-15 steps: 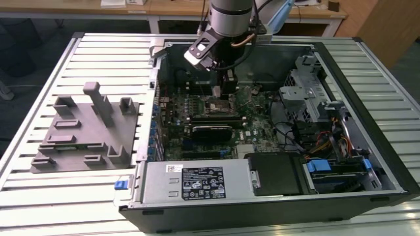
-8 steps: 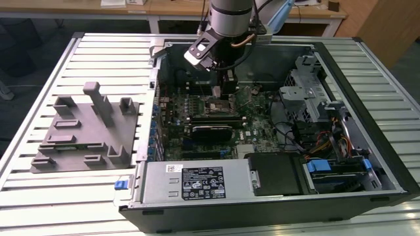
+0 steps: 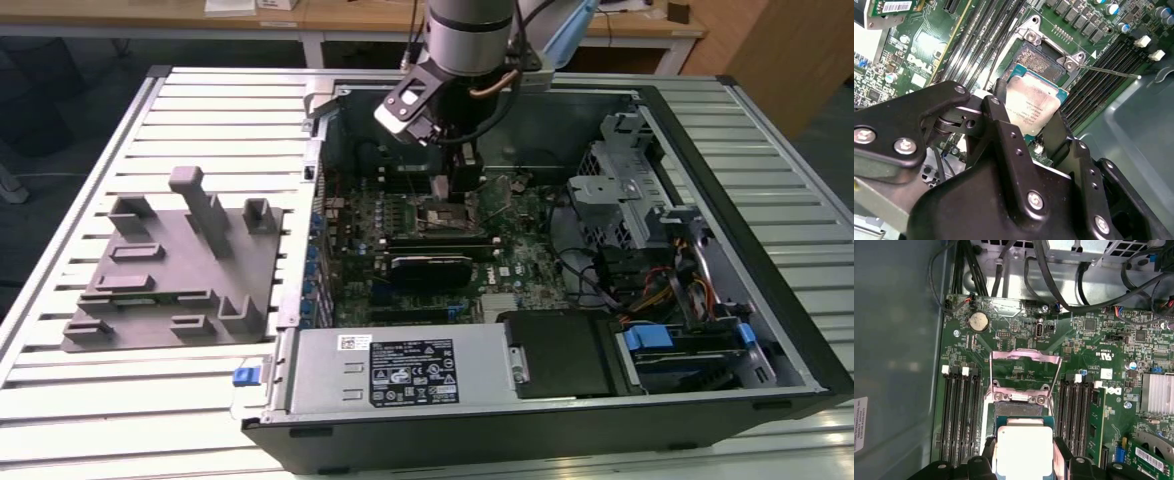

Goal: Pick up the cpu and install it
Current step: 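Place the cpu into insertion slot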

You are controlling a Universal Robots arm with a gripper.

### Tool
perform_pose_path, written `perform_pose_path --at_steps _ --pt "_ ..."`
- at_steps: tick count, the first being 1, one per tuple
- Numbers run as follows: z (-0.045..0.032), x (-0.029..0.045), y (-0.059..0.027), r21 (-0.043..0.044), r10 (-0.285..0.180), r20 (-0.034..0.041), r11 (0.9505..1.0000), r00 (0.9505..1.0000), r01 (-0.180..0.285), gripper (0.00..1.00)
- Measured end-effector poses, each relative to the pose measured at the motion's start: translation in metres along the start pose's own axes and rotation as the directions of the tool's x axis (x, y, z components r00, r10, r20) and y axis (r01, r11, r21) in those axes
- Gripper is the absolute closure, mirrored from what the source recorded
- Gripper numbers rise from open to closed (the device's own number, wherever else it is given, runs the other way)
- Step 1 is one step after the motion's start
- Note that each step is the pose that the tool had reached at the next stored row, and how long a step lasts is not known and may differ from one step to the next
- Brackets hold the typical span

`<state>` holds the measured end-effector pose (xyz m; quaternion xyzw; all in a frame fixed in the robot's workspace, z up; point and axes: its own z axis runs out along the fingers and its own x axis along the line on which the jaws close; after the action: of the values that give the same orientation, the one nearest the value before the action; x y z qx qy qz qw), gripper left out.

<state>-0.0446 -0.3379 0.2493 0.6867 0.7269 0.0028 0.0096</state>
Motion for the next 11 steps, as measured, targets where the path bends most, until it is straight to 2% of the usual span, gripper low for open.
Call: perform_pose_path --at_steps 7,11 --pt "0.0081 0.0001 -0.0002 0.0003 0.009 0.0005 1.0000 1.0000 -0.009 0.47" --pt "0.0102 0.0001 -0.0006 0.0005 0.015 0.0008 0.9999 0.9999 -0.015 0.47"
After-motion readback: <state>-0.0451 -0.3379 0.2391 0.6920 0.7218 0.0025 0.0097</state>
